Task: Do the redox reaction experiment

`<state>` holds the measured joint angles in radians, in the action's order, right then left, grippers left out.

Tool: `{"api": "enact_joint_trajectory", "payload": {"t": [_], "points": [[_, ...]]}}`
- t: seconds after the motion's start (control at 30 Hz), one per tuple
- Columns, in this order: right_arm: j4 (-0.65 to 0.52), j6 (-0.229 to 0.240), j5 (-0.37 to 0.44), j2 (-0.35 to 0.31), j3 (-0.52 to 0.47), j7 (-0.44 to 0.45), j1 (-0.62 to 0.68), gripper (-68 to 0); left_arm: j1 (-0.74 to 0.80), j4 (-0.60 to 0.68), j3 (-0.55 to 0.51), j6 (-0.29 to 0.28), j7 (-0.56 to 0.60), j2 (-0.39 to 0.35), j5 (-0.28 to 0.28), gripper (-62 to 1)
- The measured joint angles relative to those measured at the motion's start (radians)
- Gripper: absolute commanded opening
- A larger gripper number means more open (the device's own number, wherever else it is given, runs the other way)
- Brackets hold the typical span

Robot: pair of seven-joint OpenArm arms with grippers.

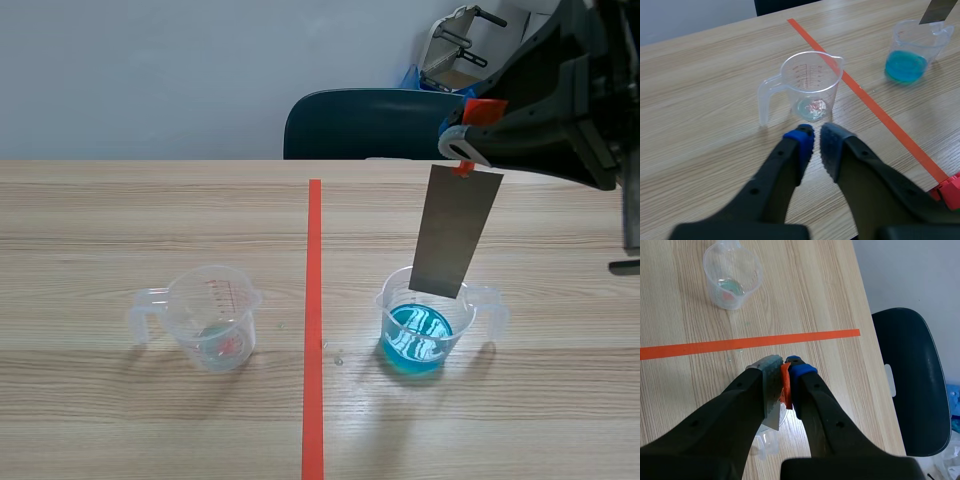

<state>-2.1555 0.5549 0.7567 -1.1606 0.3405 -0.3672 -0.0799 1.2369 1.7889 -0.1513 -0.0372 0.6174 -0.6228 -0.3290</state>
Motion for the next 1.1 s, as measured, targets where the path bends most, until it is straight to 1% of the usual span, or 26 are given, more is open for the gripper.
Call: {"api": "enact_joint_trajectory", "payload": {"t": [0.1,0.13,0.2,0.23,0.3,0.4,0.5,0.67,0.73,0.8,0.87,0.93,1.0,1.1], "points": [[0.000,0.000,0.000,0.000,0.000,0.000,0.000,-66.9,-0.024,0.000,0.000,0.000,0.000,0.000,0.016,-57.5],[0.000,0.000,0.000,0.000,0.000,0.000,0.000,-66.9,-0.041,0.000,0.000,0.000,0.000,0.000,0.031,-57.5],[0.000,0.000,0.000,0.000,0.000,0.000,0.000,-66.9,-0.084,0.000,0.000,-0.002,-0.001,0.000,0.090,-57.5],[0.000,0.000,0.000,0.000,0.000,0.000,0.000,-66.9,-0.107,0.000,0.000,-0.013,-0.001,0.000,0.109,-57.5],[0.000,0.000,0.000,0.000,0.000,0.000,0.000,-66.9,-0.152,0.000,0.000,-0.028,-0.004,0.000,0.131,-57.5],[0.000,0.000,0.000,0.000,0.000,0.000,0.000,-66.9,-0.223,0.000,0.000,-0.083,-0.010,0.000,0.168,-57.5],[0.000,0.000,0.000,0.000,0.000,0.000,0.000,-66.9,-0.302,0.000,0.000,-0.163,-0.048,0.002,0.186,-57.5],[0.000,0.000,0.000,0.000,0.000,0.000,0.000,-66.9,-0.442,0.000,0.001,-0.282,-0.092,0.002,0.188,-57.5],[0.000,0.000,0.000,0.000,0.000,0.000,0.000,-66.9,-0.491,0.000,0.013,-0.321,-0.116,0.002,0.198,-57.5],[0.000,0.000,0.000,0.000,0.000,0.000,0.000,-66.9,-0.533,0.000,0.039,-0.360,-0.128,0.002,0.223,-57.5],[0.000,0.000,0.000,0.000,0.000,0.000,0.000,-66.9,-0.567,0.000,0.078,-0.381,-0.139,0.002,0.258,-57.5],[0.000,0.000,0.000,0.000,0.000,0.000,0.000,-66.9,-0.594,0.000,0.127,-0.383,-0.137,0.002,0.296,-57.5],[0.000,0.000,0.000,0.000,0.000,0.000,0.000,-66.9,-0.624,0.000,0.180,-0.383,-0.147,0.003,0.323,-57.5],[0.000,0.000,0.000,0.000,0.000,0.000,0.000,-66.9,-0.679,0.000,0.257,-0.383,-0.203,0.027,0.342,-57.5]]}}
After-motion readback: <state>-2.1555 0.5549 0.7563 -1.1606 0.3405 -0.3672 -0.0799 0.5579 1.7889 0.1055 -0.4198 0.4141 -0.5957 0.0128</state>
